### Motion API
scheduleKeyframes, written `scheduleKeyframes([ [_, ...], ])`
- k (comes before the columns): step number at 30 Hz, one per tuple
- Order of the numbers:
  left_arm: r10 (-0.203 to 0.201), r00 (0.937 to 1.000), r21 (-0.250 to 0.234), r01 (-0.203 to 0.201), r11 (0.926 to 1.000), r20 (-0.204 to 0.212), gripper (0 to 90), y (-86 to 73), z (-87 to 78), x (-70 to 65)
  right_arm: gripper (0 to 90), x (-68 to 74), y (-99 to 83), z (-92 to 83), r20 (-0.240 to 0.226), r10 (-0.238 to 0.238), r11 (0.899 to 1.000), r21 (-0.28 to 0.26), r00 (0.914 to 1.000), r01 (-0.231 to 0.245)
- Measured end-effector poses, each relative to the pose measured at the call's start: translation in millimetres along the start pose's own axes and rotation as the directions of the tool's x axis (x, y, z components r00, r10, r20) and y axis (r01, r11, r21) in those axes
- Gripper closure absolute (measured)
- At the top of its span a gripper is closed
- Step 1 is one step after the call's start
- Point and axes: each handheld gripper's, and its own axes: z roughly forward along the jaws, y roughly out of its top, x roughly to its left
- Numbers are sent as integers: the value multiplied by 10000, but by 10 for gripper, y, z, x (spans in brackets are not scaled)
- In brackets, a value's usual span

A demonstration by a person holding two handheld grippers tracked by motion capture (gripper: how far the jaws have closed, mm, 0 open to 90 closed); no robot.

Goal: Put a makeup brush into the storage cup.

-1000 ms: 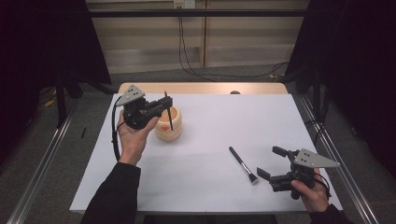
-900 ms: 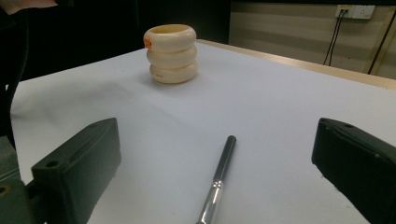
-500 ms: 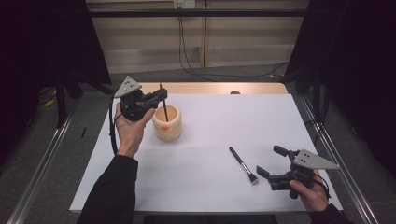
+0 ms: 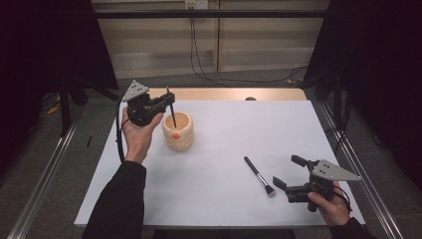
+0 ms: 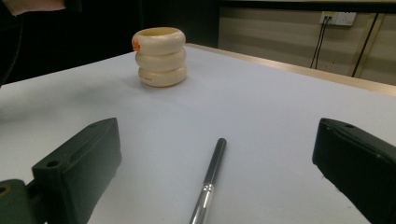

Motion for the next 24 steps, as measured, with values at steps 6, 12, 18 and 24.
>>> scheduleKeyframes([
  [6, -11, 9999, 16, 11, 10000, -141, 837, -33, 83, 6, 16, 3, -6, 5, -21, -34, 10000, 89, 10000, 34],
  [12, -107, 9997, 109, 110, 9999, -240, 838, -127, 133, 12, 17, 2, -3, 2, -241, -8, 9999, 135, 9997, 11],
  [18, -205, 9995, 320, 212, 9993, -234, 838, -260, 156, 52, 17, 0, -2, 4, -237, 14, 9999, 134, 9997, -11],
  [24, -233, 9996, 541, 241, 9982, -154, 837, -334, 162, 36, 17, 9, -1, 10, -220, -28, 10000, 80, 9998, 30],
])
